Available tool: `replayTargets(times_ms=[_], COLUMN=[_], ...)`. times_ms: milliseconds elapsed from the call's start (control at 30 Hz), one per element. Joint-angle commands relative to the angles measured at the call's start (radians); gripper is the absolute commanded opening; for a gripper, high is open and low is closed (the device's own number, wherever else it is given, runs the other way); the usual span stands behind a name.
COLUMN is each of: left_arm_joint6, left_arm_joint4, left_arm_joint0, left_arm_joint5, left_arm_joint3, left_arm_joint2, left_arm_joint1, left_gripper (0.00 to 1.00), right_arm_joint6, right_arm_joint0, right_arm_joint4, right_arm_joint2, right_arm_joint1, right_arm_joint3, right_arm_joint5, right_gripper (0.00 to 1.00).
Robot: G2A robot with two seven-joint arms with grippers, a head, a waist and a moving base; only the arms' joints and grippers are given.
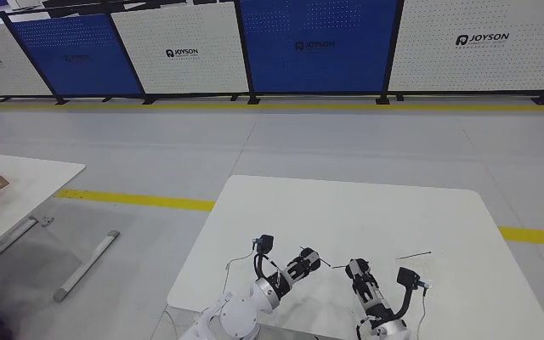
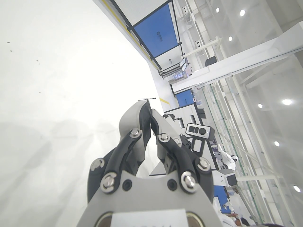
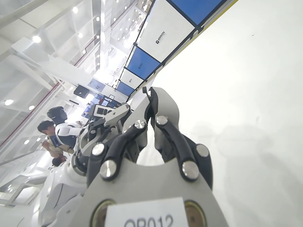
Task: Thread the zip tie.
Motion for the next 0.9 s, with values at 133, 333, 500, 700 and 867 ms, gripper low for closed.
replayTargets(times_ms=[133,333,500,700,867], left_arm_joint6=[0.000,0.000,0.000,0.000,0.000], left_arm_joint4=[0.000,0.000,0.000,0.000,0.000], left_arm_joint0=[0.000,0.000,0.000,0.000,0.000], left_arm_joint5=[0.000,0.000,0.000,0.000,0.000], left_arm_joint3=[0.000,0.000,0.000,0.000,0.000], left_arm_joint2=[0.000,0.000,0.000,0.000,0.000], left_arm_joint1=[0.000,0.000,0.000,0.000,0.000], left_gripper=[0.00,0.00,0.00,0.00,0.00], right_arm_joint6=[0.001,-0.006,0.002,0.002,0.042], right_arm_joint0=[0.000,-0.009,-0.005,-0.005,-0.001], right_arm_joint4=[0.002,0.026,0.057,0.057,0.066], right_arm_joint2=[0.001,0.018,0.028,0.028,0.029], right_arm_joint1=[0.000,-0.007,-0.012,-0.012,-0.016], right_arm_joint3=[0.001,0.011,0.027,0.027,0.028], right_arm_joint5=[0.000,-0.033,-0.060,-0.060,-0.056], right_gripper=[0.00,0.00,0.00,0.00,0.00])
